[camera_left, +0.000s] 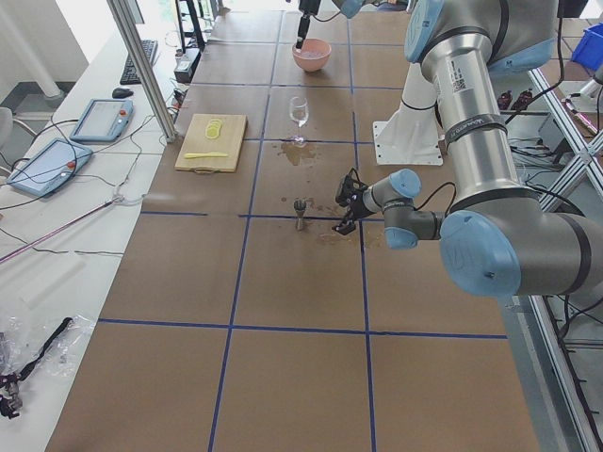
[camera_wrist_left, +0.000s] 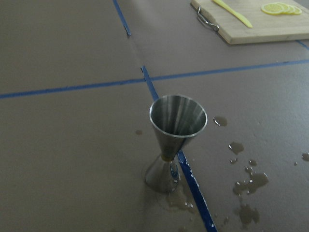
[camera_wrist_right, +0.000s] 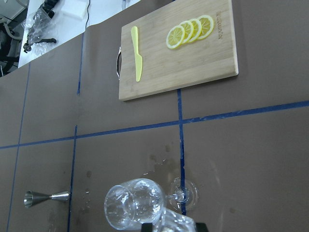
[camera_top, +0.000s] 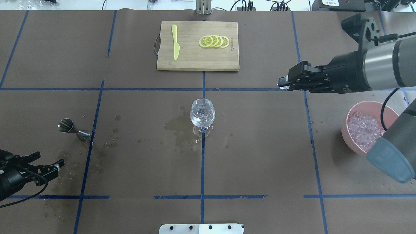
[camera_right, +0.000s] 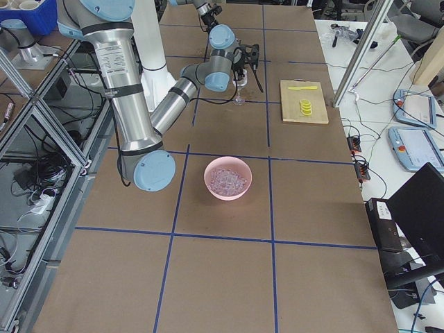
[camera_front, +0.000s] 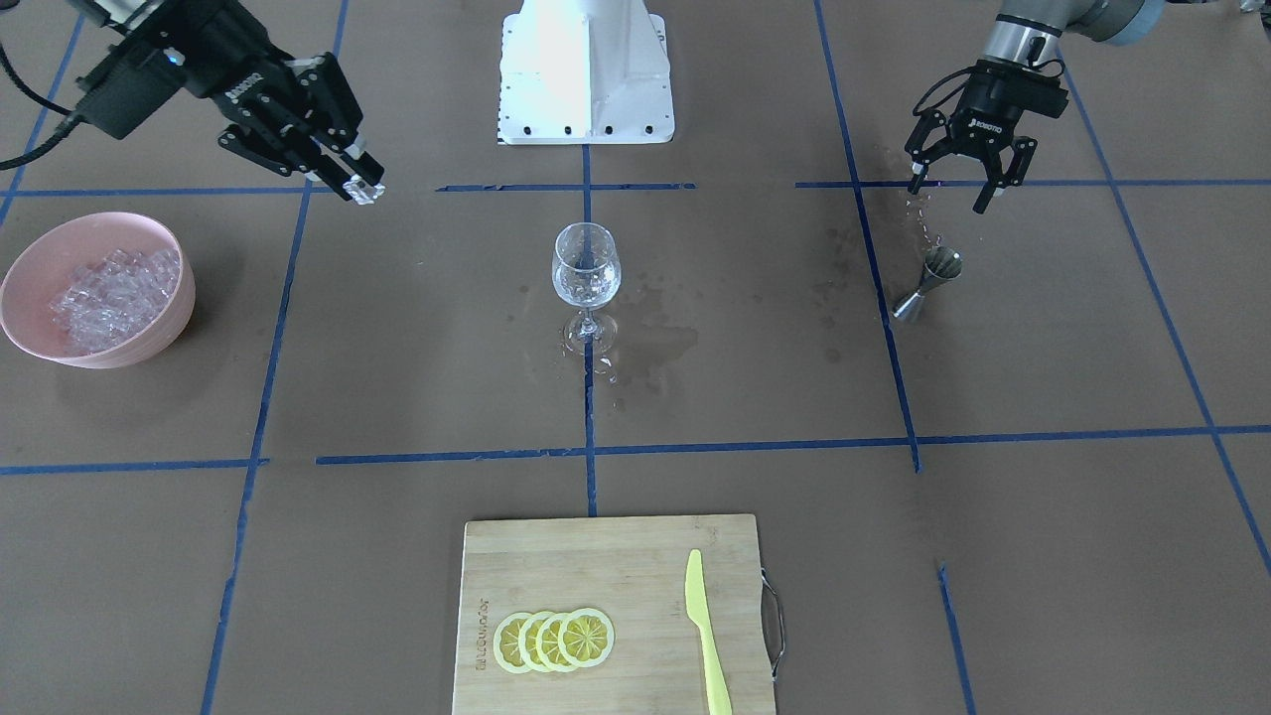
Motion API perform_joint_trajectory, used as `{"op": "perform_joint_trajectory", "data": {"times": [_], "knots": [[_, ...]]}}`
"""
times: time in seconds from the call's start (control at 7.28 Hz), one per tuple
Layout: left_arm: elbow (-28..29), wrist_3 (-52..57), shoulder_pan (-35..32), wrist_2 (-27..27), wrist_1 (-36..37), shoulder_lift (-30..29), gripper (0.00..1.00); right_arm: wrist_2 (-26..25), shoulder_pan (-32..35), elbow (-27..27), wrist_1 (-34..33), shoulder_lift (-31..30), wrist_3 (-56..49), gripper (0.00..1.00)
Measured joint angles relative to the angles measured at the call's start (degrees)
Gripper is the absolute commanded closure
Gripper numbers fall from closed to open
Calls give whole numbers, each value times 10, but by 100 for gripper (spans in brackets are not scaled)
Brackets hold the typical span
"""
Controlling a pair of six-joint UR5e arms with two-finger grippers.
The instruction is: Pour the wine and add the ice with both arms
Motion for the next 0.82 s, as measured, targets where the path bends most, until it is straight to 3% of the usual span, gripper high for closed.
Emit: {"op": "perform_joint_trajectory", "data": {"times": [0.41,0.69,0.82], "knots": [[-104,-19,-82,-180,167,-10,0,-95,-86,-44,-46,80,1,100],[-142,-5,-148,-265,303,-80,0,-127,-115,-80,-49,114,1,100],[-151,17,-179,-281,353,-115,0,-132,-119,-94,-50,125,0,100]]}}
